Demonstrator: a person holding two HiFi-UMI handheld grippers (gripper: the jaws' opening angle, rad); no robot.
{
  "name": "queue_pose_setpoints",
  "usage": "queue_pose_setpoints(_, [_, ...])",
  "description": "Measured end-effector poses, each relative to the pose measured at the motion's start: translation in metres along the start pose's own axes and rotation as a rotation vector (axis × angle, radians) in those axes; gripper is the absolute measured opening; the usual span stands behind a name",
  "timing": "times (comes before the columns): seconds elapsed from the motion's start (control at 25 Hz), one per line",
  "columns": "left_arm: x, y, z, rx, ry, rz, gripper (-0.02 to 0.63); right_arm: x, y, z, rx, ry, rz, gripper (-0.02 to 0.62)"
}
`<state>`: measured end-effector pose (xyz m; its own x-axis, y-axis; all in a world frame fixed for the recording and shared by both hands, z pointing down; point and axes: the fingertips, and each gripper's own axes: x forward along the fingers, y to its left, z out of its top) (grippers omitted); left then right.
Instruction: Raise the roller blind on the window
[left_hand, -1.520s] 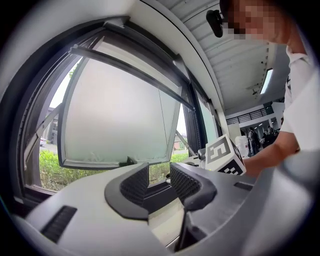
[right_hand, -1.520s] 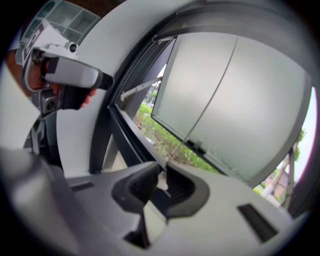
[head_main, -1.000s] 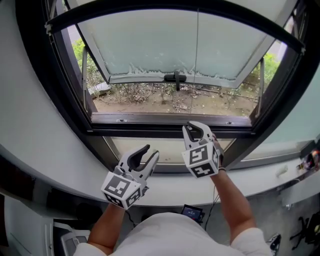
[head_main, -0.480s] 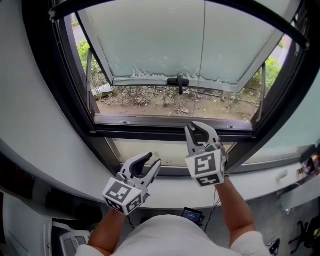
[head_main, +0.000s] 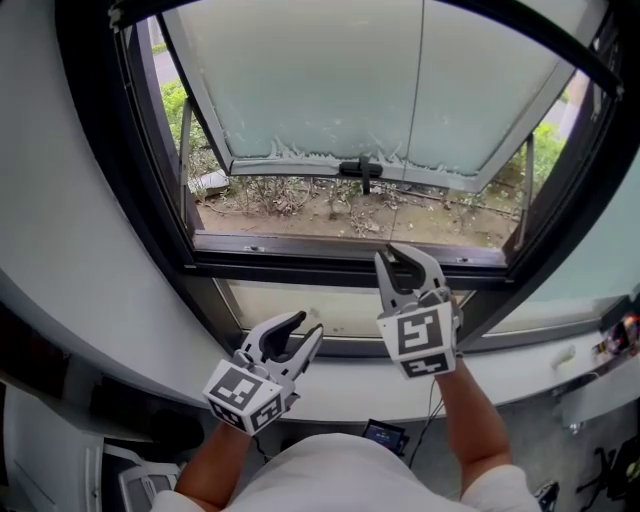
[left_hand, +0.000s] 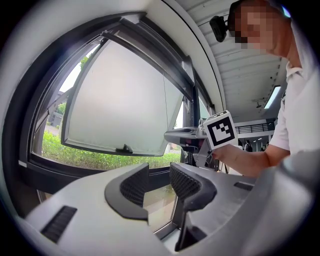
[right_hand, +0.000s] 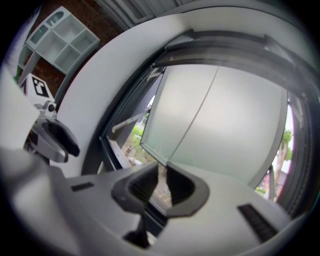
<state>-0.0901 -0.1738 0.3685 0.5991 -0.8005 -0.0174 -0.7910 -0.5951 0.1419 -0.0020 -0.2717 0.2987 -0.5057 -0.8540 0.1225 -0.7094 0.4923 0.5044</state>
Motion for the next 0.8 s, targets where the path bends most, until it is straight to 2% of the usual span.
queue_pose_setpoints(0.8, [-0.001,-0.002,0.001,-0.014,0.003,-0.006,0.149,-0.009,-0.035,0.039,-0.033,-0.088,-0.079,0.058])
